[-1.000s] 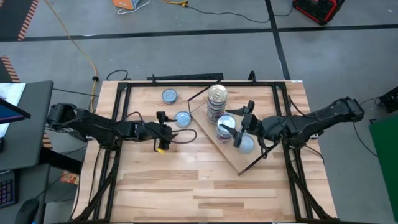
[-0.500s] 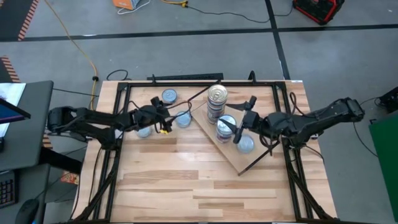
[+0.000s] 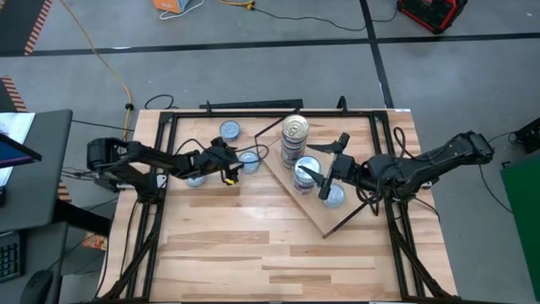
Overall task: Stack canned seafood by type on shelf
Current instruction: Stack the green tuna can on top of the green tuna can on the shelf
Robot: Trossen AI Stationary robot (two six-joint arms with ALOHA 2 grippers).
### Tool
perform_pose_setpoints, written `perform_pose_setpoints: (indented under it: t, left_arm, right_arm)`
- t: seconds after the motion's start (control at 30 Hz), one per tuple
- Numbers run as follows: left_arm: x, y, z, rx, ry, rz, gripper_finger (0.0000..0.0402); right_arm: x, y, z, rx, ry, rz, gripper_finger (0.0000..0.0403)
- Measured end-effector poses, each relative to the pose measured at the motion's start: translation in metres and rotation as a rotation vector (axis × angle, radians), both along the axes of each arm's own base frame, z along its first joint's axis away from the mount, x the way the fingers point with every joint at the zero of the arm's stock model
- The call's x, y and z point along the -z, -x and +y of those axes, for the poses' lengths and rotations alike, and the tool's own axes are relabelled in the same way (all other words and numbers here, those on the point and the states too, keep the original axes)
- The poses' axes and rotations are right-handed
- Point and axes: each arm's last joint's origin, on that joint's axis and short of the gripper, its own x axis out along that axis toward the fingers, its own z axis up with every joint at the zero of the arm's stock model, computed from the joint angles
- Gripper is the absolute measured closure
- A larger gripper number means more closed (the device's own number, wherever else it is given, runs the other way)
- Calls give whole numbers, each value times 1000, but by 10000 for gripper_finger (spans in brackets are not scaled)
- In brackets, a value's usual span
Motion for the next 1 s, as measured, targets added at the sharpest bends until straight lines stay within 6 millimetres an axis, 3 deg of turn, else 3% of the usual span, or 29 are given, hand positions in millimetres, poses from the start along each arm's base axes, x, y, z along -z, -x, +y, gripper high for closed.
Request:
perform_pose_setpoints:
  t: [0.23, 0.47, 0.67, 0.83, 1.0]
  left_arm:
    - [-2, -5, -26, 40, 127, 121, 97]
    - [-13, 5, -62, 75, 258, 230, 97]
    - [-36, 16, -85, 187, 442, 245, 97]
    - [-75, 24, -92, 179, 438, 125, 97]
    - [-83, 34, -105, 213, 537, 109, 97]
  right_arm:
    - [0, 1, 4, -17, 9, 0, 92]
    - [0, 2, 7, -31, 11, 7, 92]
    - [1, 2, 8, -33, 13, 14, 92]
    - [2, 2, 8, -34, 10, 21, 92]
    - [14, 0, 9, -89, -49, 109, 92]
